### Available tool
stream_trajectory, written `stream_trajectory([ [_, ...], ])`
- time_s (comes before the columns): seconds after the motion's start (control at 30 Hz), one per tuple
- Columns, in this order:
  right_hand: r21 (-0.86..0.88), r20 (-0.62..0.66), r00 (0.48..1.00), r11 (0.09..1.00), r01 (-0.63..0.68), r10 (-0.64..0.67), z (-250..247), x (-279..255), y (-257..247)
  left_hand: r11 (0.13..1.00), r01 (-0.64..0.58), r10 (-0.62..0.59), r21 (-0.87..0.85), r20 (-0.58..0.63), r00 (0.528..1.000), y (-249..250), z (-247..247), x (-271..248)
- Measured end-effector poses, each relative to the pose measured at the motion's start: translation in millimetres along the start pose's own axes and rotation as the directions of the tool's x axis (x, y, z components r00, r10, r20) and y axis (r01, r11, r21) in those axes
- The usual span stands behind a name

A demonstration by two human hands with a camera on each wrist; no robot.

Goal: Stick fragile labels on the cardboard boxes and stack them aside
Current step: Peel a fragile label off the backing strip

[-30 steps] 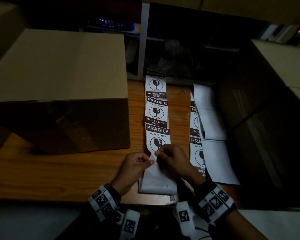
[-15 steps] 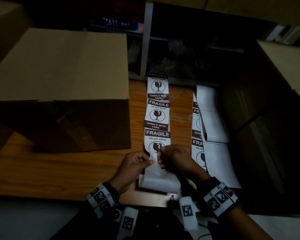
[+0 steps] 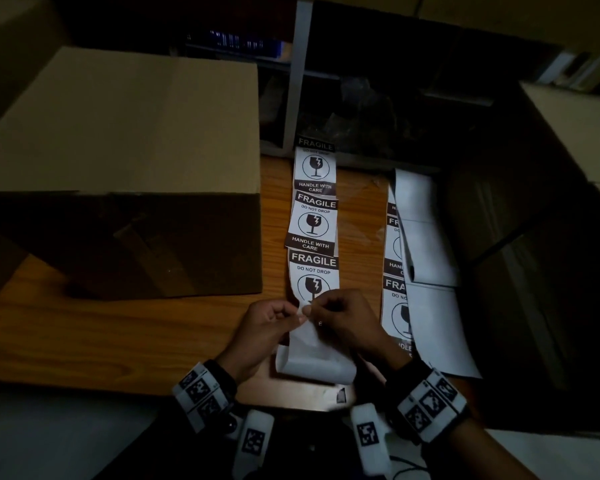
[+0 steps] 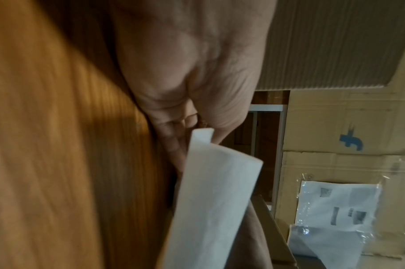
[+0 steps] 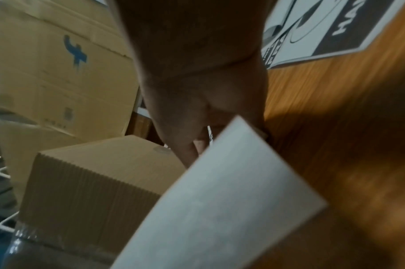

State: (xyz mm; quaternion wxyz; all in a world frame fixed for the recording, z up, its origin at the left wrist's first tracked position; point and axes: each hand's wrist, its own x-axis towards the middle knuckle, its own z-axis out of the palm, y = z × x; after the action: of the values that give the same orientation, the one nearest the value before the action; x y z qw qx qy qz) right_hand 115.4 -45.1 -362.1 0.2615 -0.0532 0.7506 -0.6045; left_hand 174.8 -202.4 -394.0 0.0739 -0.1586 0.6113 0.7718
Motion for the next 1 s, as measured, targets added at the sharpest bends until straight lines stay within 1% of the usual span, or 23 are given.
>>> stream_trajectory([
  [0.1,0.049,-0.014,0.999,0.998,-0.047,0.048,-0.6,2.8,-1.6,1.0,0.002,-0.002,0.005,0.003,1.0,-1.5,-1.7,0.8],
  [0.17,0.076,0.012,0.997,0.994,-0.082,0.082,-3.7,5.4,-2.7,1.0,0.01,-0.01,0.012,0.018,1.0,-1.1,-3.1,0.0],
  [0.3,0.007,0.1,0.989,0.994,-0.11,0.109,-10.6,10.2,-3.8,0.999,0.036,-0.036,0.003,0.073,0.997,-0.4,-5.3,0.0],
  [0.37,0.005,0.14,0.982,0.992,-0.13,0.128,-13.2,11.6,-5.2,0.999,0.044,-0.044,0.0,0.101,0.994,0.5,-6.9,0.8],
  [0.47,-0.012,0.221,0.956,0.981,-0.194,0.192,-19.4,13.6,-14.2,0.996,0.091,-0.088,-0.013,0.155,0.984,2.4,-11.3,1.8],
  [0.57,-0.07,0.319,0.907,0.961,-0.266,0.275,-25.5,20.0,-25.3,0.984,0.166,-0.149,-0.057,0.23,0.962,6.1,-17.1,3.8],
  [0.63,-0.088,0.341,0.893,0.956,-0.279,0.292,-25.1,24.1,-31.4,0.972,0.213,-0.183,-0.094,0.255,0.949,9.6,-18.4,5.2],
  [0.7,-0.079,0.304,0.908,0.958,-0.276,0.287,-21.4,26.0,-33.8,0.969,0.217,-0.189,-0.119,0.214,0.958,12.4,-16.1,6.0],
  [0.77,-0.067,0.221,0.937,0.963,-0.261,0.27,-16.4,25.3,-33.2,0.973,0.196,-0.178,-0.123,0.149,0.973,12.8,-12.1,7.5],
  [0.83,-0.136,0.125,0.972,0.974,-0.18,0.197,-12.4,25.0,-27.5,0.974,0.196,-0.178,-0.114,0.151,0.972,11.3,-7.8,7.8],
  [0.9,-0.26,0.054,0.994,0.962,-0.082,0.099,-9.7,24.9,-20.2,0.981,0.19,-0.179,-0.046,0.18,0.967,11.3,-2.4,6.0],
  [0.97,-0.287,0.026,0.997,0.956,-0.066,0.077,-9.5,23.4,-18.2,0.986,0.166,-0.167,0.021,0.152,0.974,9.8,0.8,6.0],
  [1.0,-0.272,0.039,0.995,0.959,-0.075,0.089,-11.6,22.1,-19.3,0.986,0.163,-0.166,0.038,0.127,0.978,9.3,0.7,6.2],
])
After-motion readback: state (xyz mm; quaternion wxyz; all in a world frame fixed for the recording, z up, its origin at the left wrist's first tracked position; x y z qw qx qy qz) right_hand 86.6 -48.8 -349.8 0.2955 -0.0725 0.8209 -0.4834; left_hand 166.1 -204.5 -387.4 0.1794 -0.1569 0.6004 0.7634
